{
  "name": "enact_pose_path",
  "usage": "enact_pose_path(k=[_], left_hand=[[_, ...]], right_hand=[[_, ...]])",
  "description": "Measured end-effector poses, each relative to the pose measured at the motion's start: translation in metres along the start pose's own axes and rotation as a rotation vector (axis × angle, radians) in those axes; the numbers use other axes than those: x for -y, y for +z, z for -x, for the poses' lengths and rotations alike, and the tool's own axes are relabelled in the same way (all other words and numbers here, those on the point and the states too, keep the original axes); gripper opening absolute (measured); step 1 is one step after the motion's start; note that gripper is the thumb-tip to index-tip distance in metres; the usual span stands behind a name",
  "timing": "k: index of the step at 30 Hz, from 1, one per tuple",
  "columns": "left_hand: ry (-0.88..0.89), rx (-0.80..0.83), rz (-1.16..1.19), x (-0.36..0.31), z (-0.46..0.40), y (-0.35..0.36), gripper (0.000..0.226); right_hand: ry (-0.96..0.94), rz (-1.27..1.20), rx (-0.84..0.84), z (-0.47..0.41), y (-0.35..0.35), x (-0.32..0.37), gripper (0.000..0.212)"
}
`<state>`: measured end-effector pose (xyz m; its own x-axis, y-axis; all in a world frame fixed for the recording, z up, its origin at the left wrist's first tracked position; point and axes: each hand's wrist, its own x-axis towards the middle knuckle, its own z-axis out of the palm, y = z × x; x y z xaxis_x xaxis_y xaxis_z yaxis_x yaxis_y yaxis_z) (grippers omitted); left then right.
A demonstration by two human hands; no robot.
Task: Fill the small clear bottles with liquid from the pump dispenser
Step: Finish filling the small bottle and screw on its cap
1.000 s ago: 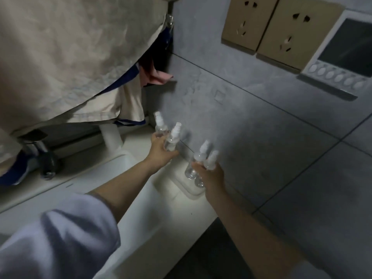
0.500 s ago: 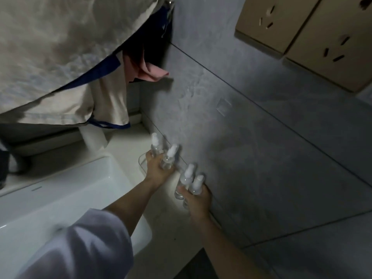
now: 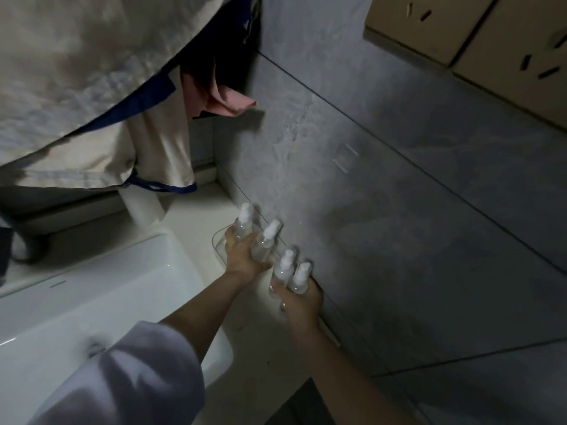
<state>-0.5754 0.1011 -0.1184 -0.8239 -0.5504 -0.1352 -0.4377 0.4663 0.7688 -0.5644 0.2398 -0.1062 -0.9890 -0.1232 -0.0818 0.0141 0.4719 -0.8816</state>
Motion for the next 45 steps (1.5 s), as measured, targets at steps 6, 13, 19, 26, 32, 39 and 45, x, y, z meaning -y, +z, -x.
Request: enact_pose_path(k=[6, 13, 19, 26, 32, 39, 45], left_hand=[[-0.008, 0.071, -0.069, -0.007, 0.008, -0.014, 0.064], [0.001, 0.121, -0.436, -0.011, 0.011, -0.026, 0.071], [-0.054, 0.068, -0.333, -0.012, 0.018, -0.032, 0.056], [0.071, -0.192, -0.186, -0.019, 0.043, -0.045, 0.029], [0.305, -0.191, -0.065, -0.063, 0.034, -0.055, 0.033], [0.188, -0.018, -0.222, -0.086, 0.018, -0.033, 0.013], [0.193, -0.005, -0.245, -0.081, 0.022, -0.037, 0.021]], right_hand=[[0.038, -0.046, -0.013, 0.004, -0.004, 0.002, 0.038], [-0.041, -0.004, -0.061, 0.015, -0.008, 0.000, 0.051], [-0.123, 0.042, -0.050, 0.021, -0.015, 0.002, 0.040], [-0.090, -0.063, -0.049, 0.032, -0.025, 0.007, 0.047], [-0.133, -0.081, -0.022, 0.039, -0.029, 0.006, 0.040], [-0.101, 0.071, -0.020, 0.040, -0.034, -0.010, 0.026], [-0.106, 0.096, -0.039, 0.040, -0.037, -0.012, 0.028]])
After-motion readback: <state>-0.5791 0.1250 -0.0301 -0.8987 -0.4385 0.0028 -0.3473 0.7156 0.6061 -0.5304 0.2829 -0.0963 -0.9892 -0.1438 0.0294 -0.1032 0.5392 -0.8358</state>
